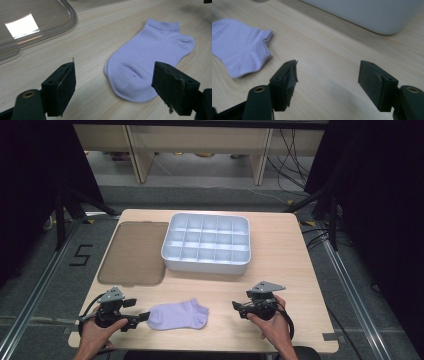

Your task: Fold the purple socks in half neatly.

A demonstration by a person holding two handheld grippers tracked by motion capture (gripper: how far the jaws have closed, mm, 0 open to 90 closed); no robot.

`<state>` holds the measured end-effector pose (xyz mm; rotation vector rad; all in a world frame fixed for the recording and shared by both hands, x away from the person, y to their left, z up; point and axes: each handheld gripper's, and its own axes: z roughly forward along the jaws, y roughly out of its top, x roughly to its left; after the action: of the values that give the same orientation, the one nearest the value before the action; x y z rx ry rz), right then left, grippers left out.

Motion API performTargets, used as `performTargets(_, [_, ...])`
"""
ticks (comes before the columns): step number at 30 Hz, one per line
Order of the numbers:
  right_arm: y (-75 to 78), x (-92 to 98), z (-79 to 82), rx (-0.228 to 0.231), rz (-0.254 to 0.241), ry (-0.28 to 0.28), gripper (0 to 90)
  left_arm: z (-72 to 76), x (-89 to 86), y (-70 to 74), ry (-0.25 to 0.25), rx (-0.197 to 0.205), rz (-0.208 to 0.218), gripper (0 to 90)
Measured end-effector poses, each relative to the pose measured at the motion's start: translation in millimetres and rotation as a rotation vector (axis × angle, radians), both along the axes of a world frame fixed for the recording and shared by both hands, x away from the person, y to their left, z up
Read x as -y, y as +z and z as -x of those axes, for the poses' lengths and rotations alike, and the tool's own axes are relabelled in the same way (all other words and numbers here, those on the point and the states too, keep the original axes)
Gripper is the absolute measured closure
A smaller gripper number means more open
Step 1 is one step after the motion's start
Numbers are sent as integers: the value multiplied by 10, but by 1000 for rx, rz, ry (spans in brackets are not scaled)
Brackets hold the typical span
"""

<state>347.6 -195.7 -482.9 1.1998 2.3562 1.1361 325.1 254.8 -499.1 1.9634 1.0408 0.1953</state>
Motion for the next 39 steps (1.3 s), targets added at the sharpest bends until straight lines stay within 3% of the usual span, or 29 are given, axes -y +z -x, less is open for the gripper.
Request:
performTargets(3, [11,-93,-3,-16,-14,14,349,1,-3,8,-4,-1,1,187])
performTargets(15, [1,-649,-66,-35,22,157,436,8,11,8,9,-1,6,187])
performTargets(20, [-6,-773,-72,-35,42,207,459,6,4,7,5,3,7,187])
performTargets(22, [-33,-826,-68,-35,39,211,467,11,10,6,16,12,7,187])
performTargets(24, [-33,-863,-52,-70,59,208,480,11,12,5,15,10,7,187])
performTargets(29, [-74,-960,-67,-69,77,242,508,11,16,6,16,8,7,187])
performTargets(30, [-100,-985,-82,-47,71,255,513,11,15,6,16,7,6,187])
performTargets(31, [-90,-1001,-76,-70,89,245,519,12,14,6,16,7,6,187])
performTargets(32, [-111,-1026,-84,-56,78,254,525,13,13,6,17,8,7,187])
performTargets(35, [-128,-1071,-102,-71,89,264,544,13,13,6,18,8,7,187])
performTargets(36, [-138,-1084,-123,-60,97,294,547,12,13,5,17,8,7,187])
performTargets(39, [-143,-1114,-115,-80,112,275,559,12,21,4,20,7,12,187])
